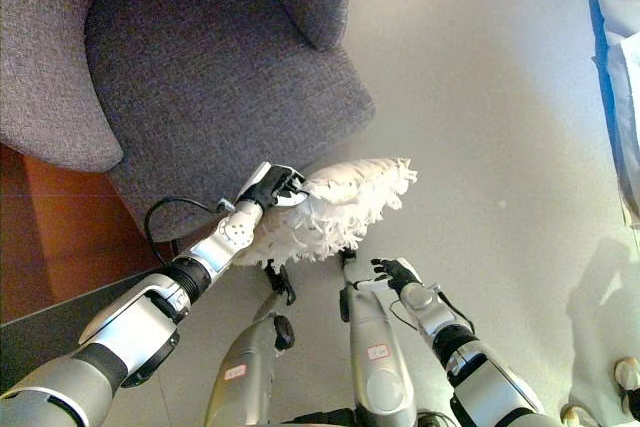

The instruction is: Pick up the pillow and put it on the sofa.

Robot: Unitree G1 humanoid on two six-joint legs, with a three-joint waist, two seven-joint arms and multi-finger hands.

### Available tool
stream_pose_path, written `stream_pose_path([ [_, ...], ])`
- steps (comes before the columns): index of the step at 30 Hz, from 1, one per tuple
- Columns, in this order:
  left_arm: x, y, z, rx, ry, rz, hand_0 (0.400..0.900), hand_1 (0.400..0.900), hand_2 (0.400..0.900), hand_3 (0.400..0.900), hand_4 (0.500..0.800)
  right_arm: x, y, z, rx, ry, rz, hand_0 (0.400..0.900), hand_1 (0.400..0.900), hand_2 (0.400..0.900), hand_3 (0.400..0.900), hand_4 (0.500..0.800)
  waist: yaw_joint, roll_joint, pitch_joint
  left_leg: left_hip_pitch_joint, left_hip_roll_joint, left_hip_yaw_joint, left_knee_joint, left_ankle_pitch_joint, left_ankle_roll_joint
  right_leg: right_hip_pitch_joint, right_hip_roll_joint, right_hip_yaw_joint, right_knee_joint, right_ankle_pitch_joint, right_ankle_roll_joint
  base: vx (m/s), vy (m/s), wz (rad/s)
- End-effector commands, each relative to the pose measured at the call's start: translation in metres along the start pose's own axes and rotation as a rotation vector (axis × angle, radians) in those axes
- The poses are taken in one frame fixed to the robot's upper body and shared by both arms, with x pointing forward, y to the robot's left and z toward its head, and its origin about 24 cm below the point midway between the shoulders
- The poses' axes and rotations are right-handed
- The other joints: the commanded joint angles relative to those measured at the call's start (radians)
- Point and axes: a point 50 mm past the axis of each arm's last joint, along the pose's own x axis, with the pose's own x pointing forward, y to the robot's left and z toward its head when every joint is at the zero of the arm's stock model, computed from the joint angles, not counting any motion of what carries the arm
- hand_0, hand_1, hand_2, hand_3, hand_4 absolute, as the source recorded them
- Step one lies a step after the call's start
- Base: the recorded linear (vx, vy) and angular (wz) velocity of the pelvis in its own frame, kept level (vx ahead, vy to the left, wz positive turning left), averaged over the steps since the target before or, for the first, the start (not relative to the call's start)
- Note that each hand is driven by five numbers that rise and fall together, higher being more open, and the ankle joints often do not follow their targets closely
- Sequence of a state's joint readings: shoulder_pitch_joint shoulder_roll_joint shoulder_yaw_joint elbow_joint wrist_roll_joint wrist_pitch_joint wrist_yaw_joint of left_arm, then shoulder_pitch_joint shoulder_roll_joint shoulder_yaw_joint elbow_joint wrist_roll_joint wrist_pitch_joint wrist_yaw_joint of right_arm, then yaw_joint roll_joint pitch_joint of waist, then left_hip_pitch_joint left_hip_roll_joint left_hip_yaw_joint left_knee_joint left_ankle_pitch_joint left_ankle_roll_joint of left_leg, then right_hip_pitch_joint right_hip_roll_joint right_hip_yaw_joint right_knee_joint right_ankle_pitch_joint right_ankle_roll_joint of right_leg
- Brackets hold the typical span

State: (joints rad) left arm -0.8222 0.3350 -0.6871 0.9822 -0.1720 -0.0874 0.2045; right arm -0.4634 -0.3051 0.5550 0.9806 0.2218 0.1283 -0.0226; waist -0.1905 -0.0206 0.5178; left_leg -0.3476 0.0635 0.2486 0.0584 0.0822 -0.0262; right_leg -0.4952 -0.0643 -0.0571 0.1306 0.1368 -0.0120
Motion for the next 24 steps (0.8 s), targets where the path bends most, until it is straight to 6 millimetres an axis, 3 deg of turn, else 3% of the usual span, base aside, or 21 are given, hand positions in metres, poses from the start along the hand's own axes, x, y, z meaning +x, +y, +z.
stream_pose_path([
  [1, 0.010, 0.019, 0.040, -0.026, -0.154, 0.063, 0.400, 0.400, 0.400, 0.400, 0.500, -0.002, -0.001, 0.002, -0.013, -0.024, -0.007, 0.900, 0.900, 0.900, 0.900, 0.800, 0.004, -0.012, 0.002, -0.091, 0.072, -0.046, 0.152, -0.069, -0.054, -0.056, -0.030, 0.029, 0.109, -0.092, 0.098, 0.00, 0.000, 0.00],
  [15, 0.008, 0.017, 0.039, -0.025, -0.173, 0.042, 0.400, 0.400, 0.400, 0.400, 0.500, -0.003, 0.000, -0.010, -0.005, 0.004, -0.002, 0.900, 0.900, 0.900, 0.900, 0.800, 0.016, -0.012, 0.002, -0.038, 0.064, -0.058, 0.141, -0.080, -0.051, 0.001, -0.036, 0.022, 0.099, -0.104, 0.099, 0.00, 0.001, 0.01],
  [20, 0.005, 0.010, 0.037, -0.044, -0.186, 0.032, 0.400, 0.400, 0.400, 0.400, 0.500, -0.005, -0.001, -0.025, 0.001, 0.048, -0.002, 0.900, 0.900, 0.900, 0.900, 0.800, 0.021, -0.004, 0.002, 0.021, 0.056, -0.071, 0.135, -0.089, -0.050, 0.070, -0.041, 0.014, 0.078, -0.106, 0.096, 0.02, 0.028, 0.05],
  [24, 0.000, 0.001, 0.032, -0.087, -0.192, 0.017, 0.400, 0.400, 0.400, 0.400, 0.500, -0.008, 0.000, -0.049, -0.001, 0.115, 0.012, 0.900, 0.900, 0.900, 0.900, 0.800, 0.027, 0.006, -0.024, 0.085, 0.048, -0.074, 0.116, -0.095, -0.049, 0.141, -0.046, 0.006, 0.052, -0.111, 0.095, 0.06, 0.051, 0.04],
])
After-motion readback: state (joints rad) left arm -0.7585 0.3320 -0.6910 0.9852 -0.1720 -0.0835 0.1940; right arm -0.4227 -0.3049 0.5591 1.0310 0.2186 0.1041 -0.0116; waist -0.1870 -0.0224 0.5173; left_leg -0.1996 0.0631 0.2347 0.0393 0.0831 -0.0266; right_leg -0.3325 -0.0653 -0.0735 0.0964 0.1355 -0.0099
